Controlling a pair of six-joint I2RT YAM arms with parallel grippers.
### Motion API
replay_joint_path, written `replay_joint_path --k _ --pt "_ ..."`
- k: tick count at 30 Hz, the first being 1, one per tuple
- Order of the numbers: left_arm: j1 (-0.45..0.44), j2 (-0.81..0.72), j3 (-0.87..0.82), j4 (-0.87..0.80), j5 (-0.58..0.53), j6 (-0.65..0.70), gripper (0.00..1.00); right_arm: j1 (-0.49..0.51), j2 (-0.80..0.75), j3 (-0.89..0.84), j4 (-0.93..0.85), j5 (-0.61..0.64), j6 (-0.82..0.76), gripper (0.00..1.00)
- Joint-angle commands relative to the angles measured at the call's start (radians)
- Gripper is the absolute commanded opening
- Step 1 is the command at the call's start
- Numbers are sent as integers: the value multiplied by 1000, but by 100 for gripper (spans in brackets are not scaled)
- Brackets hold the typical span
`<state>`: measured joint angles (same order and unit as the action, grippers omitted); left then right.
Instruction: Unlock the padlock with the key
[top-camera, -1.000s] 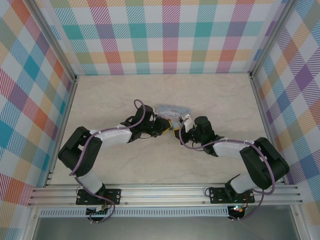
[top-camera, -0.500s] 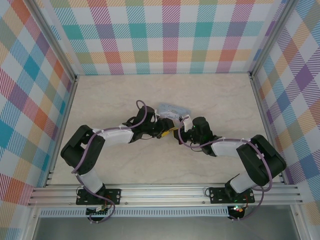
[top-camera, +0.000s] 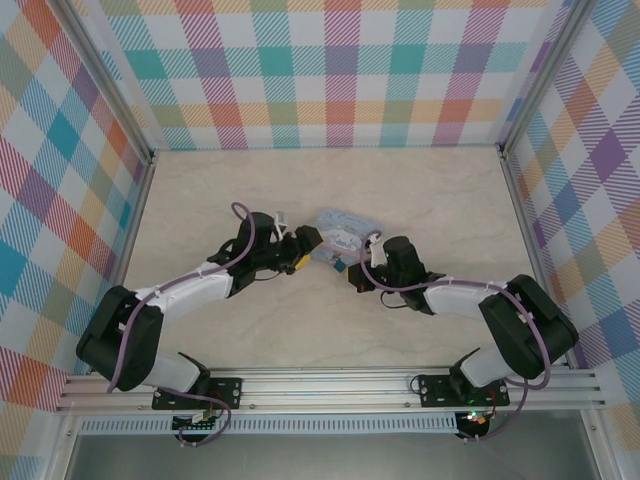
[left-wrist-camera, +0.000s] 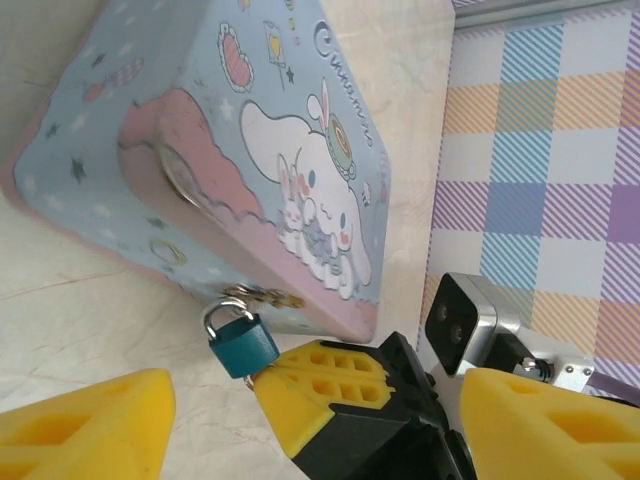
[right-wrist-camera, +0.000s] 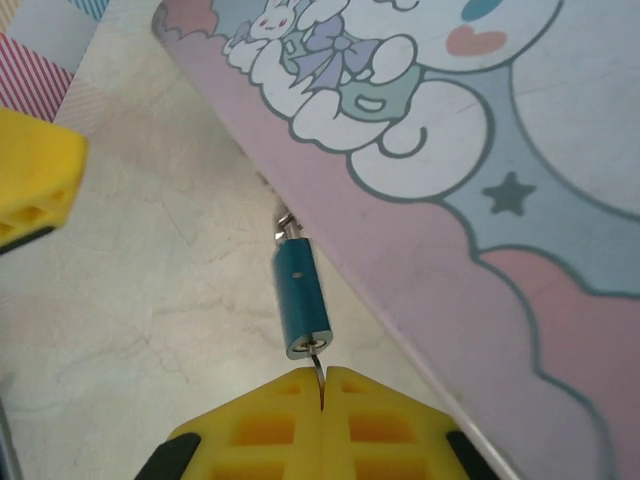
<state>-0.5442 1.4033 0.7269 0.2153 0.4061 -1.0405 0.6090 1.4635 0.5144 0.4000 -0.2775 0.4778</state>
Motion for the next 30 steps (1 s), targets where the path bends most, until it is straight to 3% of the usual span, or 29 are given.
replay_joint_path --k 1,5,12,22,30 --pt "4 -10 -56 31 -3 -49 67 15 -25 1 -49 -2 52 0" --pt "-13 12 -105 99 -1 -82 61 12 -51 -40 -44 36 61 0" --pt "-55 65 -119 172 7 -132 58 16 -69 -19 -96 -21 86 0" --pt "-164 130 -134 276 -80 -309 43 46 -105 69 -268 -60 141 0" --pt "-202 155 -176 321 -149 -429 45 54 -82 103 -324 -48 212 0"
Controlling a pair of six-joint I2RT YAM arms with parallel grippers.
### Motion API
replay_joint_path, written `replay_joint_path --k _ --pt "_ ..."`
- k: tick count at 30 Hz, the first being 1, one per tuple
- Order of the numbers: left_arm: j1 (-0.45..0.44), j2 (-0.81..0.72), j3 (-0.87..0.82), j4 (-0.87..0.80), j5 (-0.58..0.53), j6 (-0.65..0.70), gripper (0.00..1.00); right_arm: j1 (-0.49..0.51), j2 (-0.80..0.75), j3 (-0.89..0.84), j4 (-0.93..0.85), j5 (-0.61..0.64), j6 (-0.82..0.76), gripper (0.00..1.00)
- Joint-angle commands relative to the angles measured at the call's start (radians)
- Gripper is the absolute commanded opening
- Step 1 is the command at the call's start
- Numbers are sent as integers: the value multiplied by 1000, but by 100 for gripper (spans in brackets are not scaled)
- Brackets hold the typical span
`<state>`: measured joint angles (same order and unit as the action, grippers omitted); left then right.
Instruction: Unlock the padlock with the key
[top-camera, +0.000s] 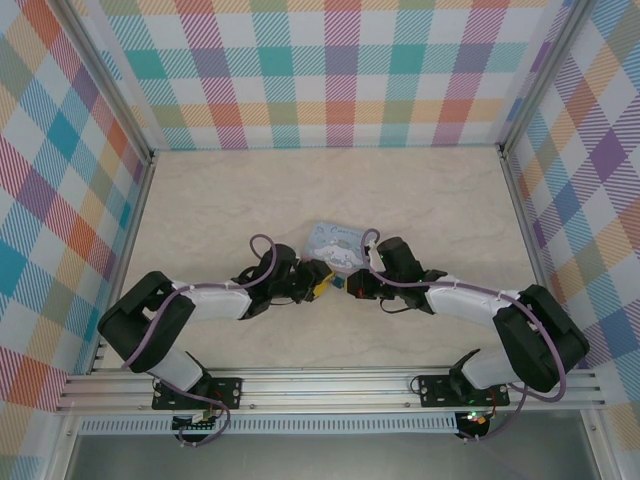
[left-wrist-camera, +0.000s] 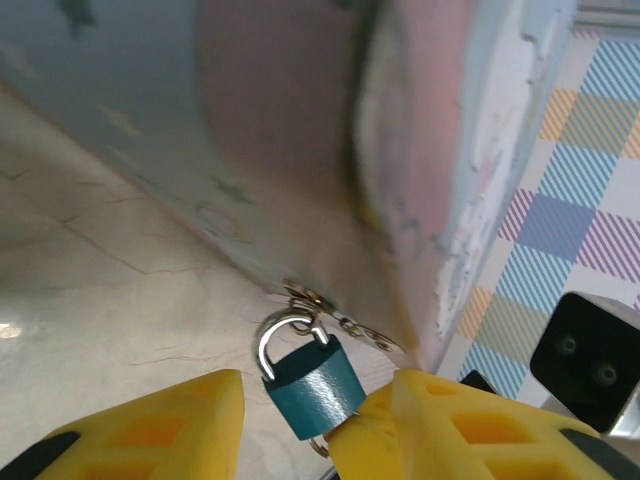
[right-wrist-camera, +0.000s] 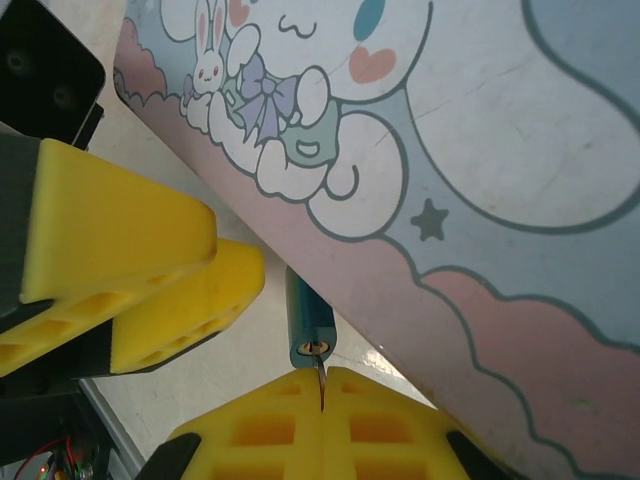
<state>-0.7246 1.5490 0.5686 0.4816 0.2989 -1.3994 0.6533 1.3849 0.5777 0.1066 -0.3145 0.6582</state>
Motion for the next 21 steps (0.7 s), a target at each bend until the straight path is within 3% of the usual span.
replay_joint_path --k 1,9,21 --pt "-26 8 -22 55 -48 -79 46 9 0 44 -37 -6 34 0" --pt "-66 93 -14 157 -41 -165 48 9 41 64 -9 -4 56 0" --pt "-76 137 -7 237 -99 -213 32 9 53 73 -8 0 79 0"
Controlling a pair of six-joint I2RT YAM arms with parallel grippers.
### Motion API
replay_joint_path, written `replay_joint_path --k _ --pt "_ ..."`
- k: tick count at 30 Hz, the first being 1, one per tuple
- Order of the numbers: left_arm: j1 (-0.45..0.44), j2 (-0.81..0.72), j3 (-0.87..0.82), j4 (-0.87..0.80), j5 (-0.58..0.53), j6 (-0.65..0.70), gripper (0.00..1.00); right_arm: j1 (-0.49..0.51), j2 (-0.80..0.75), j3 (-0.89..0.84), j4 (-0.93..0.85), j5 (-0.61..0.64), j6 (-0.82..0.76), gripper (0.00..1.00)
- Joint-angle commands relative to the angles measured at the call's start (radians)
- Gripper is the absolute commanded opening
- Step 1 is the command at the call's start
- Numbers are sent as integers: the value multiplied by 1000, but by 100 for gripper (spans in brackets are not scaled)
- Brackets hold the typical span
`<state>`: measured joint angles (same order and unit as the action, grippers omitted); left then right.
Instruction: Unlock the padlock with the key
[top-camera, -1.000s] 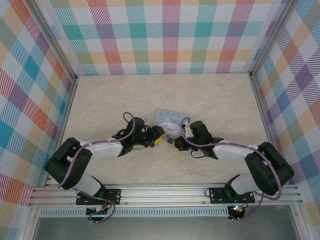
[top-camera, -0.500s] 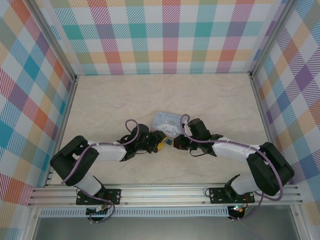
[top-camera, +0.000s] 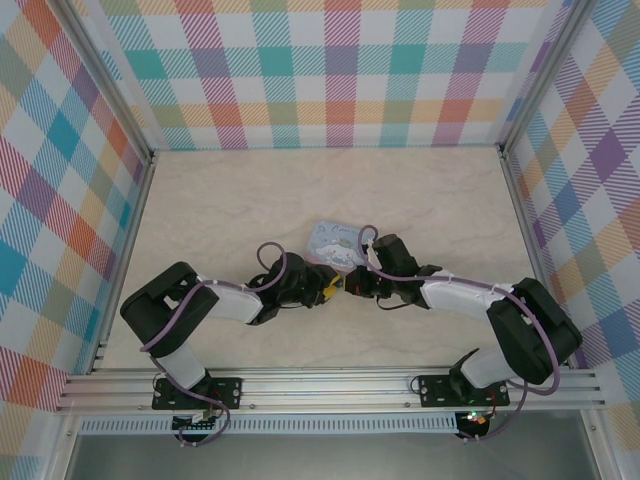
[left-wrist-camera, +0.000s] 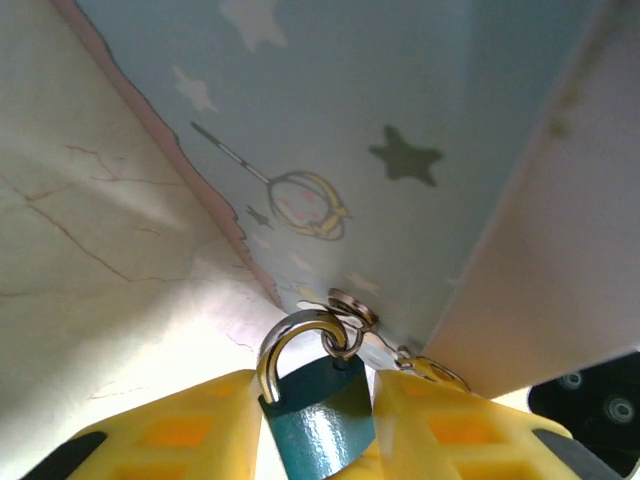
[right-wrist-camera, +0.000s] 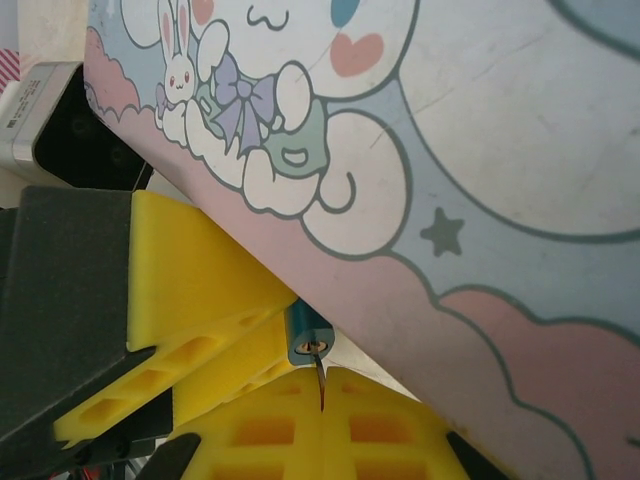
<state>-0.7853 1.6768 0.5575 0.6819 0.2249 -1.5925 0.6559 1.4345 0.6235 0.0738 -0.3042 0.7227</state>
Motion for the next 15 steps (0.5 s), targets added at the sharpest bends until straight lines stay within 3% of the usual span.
replay_joint_path --k 1,5,15 --pt "-16 8 2 37 -30 -20 30 7 1 28 23 -11 17 0" --pt "-17 0 6 33 -42 -20 21 7 -2 30 12 -13 24 0" --pt "-16 0 22 32 -45 -15 0 4 -22 8 28 4 18 17"
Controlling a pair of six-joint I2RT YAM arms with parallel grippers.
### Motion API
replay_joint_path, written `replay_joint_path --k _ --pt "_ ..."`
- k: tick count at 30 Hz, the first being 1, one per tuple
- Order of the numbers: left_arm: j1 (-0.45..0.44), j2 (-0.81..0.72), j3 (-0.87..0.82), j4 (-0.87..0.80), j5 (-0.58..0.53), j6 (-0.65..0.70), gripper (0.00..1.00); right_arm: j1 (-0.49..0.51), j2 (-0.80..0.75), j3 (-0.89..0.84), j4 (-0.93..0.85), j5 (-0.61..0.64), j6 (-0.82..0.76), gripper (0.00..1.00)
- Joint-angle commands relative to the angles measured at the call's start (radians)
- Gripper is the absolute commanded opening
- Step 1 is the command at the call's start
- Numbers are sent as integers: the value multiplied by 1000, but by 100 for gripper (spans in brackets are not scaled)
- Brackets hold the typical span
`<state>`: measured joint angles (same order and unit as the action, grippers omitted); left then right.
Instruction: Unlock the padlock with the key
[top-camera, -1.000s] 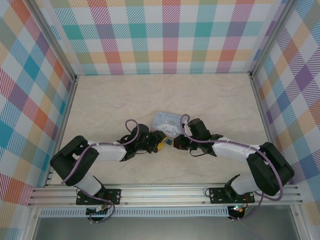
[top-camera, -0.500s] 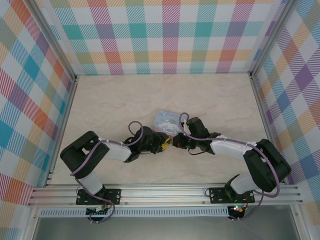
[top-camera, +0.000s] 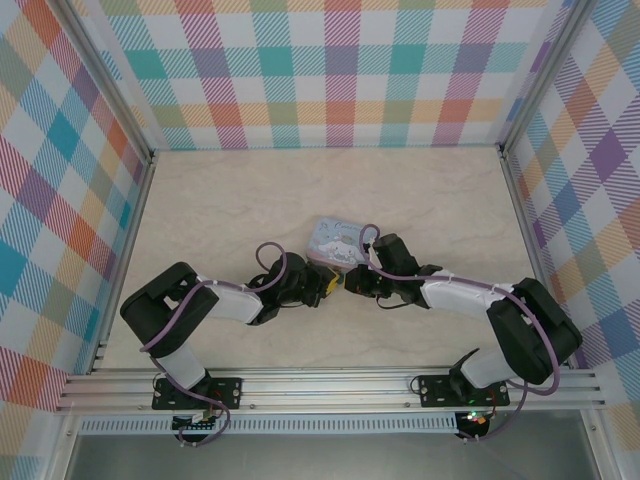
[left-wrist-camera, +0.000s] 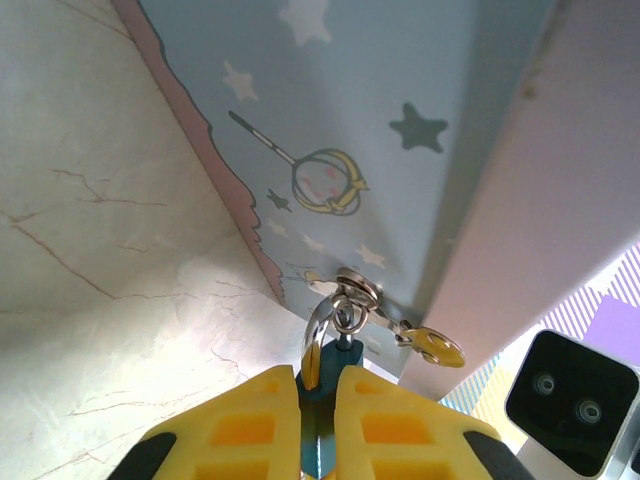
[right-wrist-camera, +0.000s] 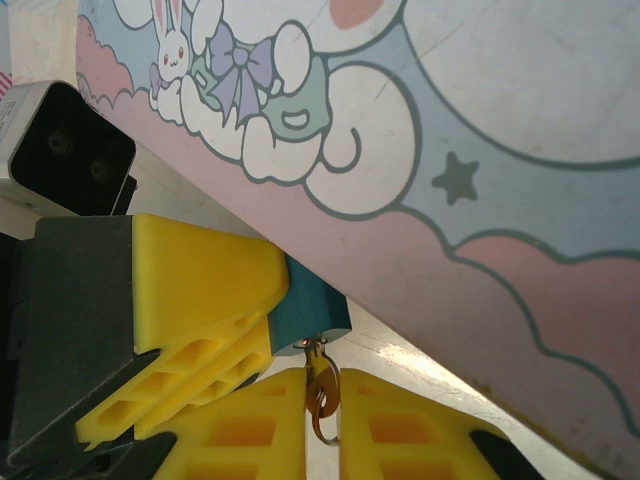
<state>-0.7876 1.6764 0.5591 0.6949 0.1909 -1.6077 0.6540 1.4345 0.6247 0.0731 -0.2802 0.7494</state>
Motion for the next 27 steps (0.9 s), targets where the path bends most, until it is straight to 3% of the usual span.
replay_joint_path --k 1,10,15,20,27 --pt "-15 0 22 19 -13 2 0 5 -27 4 29 -12 -11 19" --pt "-13 -1 35 4 -24 12 0 3 -126 -23 -78 114 -154 40" --pt "-13 0 42 2 -25 12 0 18 -203 -69 -34 183 -365 41" --pt "-10 -1 48 0 -22 15 0 141 -254 -126 36 357 -630 44" --pt "-8 -12 47 -16 -27 19 0 193 -201 -163 114 454 -747 45"
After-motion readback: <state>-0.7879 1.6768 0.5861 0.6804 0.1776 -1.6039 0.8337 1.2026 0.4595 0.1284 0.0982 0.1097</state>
